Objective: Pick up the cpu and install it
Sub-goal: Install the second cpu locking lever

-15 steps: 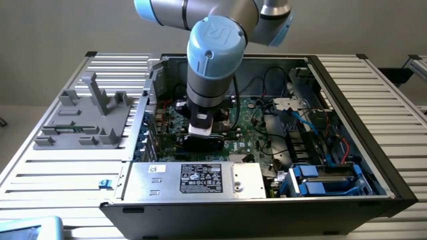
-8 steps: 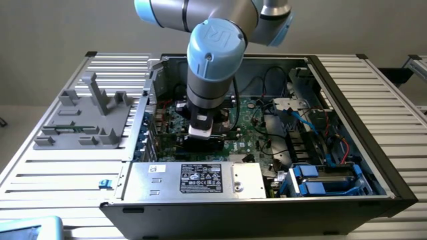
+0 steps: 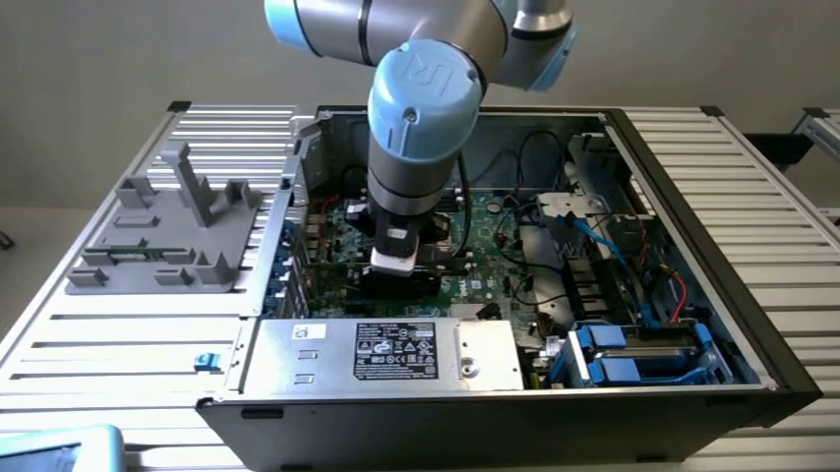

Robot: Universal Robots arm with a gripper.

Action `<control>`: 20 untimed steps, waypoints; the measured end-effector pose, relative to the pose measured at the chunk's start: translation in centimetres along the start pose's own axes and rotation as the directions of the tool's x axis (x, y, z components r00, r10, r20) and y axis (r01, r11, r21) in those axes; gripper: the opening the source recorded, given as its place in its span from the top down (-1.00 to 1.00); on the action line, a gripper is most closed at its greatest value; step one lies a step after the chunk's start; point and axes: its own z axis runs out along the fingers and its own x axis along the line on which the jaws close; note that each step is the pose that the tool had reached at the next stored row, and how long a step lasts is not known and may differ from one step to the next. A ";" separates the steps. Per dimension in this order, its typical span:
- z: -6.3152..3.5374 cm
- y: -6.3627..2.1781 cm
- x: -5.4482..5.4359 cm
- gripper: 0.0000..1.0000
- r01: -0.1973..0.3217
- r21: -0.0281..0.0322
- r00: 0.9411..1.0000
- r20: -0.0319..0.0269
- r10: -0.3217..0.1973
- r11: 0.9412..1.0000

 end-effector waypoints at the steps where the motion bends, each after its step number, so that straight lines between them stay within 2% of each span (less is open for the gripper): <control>1: 0.02 0.01 0.0 0.76 0.000 0.000 1.000 0.000 0.000 1.000; 20: 0.22 -0.08 -0.1 0.76 -0.007 0.001 1.000 0.001 0.007 1.000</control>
